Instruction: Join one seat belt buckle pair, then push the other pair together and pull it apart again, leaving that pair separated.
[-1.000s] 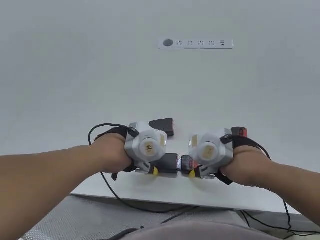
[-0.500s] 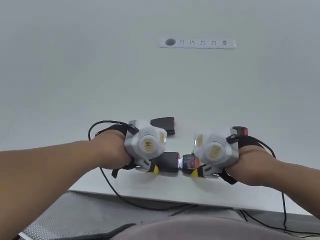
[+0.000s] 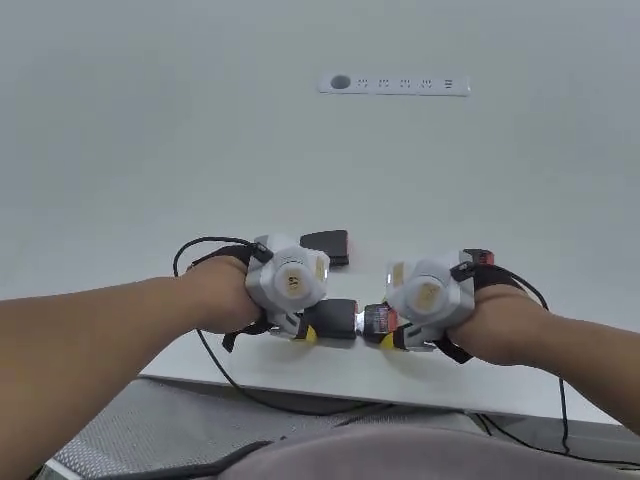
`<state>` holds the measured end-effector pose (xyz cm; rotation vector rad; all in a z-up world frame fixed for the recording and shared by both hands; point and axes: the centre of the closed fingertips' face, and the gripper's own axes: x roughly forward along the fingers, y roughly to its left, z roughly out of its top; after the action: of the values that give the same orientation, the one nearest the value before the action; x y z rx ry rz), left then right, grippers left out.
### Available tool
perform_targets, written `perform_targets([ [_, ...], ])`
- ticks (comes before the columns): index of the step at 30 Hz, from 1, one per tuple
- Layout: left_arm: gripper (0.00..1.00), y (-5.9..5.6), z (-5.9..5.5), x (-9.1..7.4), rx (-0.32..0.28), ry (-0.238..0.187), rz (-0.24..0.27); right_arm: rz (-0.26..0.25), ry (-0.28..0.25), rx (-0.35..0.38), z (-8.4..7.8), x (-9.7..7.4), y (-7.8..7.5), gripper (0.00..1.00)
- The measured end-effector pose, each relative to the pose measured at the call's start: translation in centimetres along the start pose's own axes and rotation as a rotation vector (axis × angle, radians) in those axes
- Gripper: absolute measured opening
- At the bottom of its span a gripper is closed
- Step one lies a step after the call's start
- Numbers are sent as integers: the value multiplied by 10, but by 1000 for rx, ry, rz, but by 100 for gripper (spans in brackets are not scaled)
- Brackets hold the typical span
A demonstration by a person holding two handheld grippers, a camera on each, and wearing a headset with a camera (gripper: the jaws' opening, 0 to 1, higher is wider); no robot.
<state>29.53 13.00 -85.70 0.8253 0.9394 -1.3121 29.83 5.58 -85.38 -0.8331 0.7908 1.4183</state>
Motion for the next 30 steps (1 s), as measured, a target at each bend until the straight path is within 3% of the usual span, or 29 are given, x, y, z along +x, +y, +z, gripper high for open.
perform_targets([
  [15, 33, -2, 1, 0, 16, 52, 11, -22, -10, -14, 2, 1, 3, 34],
  [19, 33, -3, -2, -5, 20, 88, 26, -23, -24, -16, 6, -3, 6, 34],
  [25, 39, 4, 11, -23, 4, 29, 98, -39, -67, -7, 26, -20, 5, 36],
  [30, 39, 15, 16, -37, -7, -13, 121, -62, -97, -12, 36, -29, 2, 36],
])
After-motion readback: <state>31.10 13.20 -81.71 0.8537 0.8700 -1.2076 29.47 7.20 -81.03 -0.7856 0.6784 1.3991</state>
